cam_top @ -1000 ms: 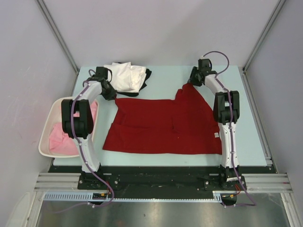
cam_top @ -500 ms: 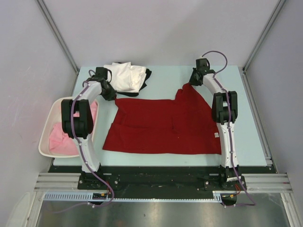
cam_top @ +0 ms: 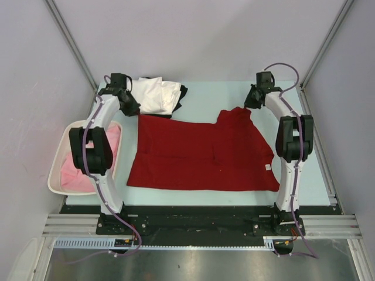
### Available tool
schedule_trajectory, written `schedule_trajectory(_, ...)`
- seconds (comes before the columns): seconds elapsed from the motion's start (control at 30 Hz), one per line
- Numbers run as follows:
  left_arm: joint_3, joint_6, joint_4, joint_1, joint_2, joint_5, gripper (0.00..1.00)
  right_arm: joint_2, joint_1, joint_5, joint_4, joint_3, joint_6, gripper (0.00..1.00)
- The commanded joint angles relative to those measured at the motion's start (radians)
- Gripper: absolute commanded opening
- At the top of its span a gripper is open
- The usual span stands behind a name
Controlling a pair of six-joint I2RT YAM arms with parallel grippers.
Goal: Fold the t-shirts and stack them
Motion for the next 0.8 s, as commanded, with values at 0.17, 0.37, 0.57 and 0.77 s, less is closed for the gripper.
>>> schedule_trajectory(0.17,-0.045,0.082,-0.045,0.007,-0.143,0.043,0.18,-0.369,-0.027,-0.053,0.134,-0.237,0.018,0.0)
schedule_trajectory(0.37,-0.203,0.087,0.006,0.007,-0.25,0.014,0.18,-0.491,-0.031,-0.059,0.169,-0.397,0.032,0.0)
schedule_trajectory(0.57,-0.238,0.081,0.039,0.007,-0.212,0.013,0.27,-0.485,-0.02,-0.071,0.173,-0.403,0.033,0.0)
schedule_trajectory(0.77,-0.179,0.079,0.047,0.005,-0.091,-0.043,0.63,-0.466,-0.01,-0.074,0.186,-0.403,0.027,0.0)
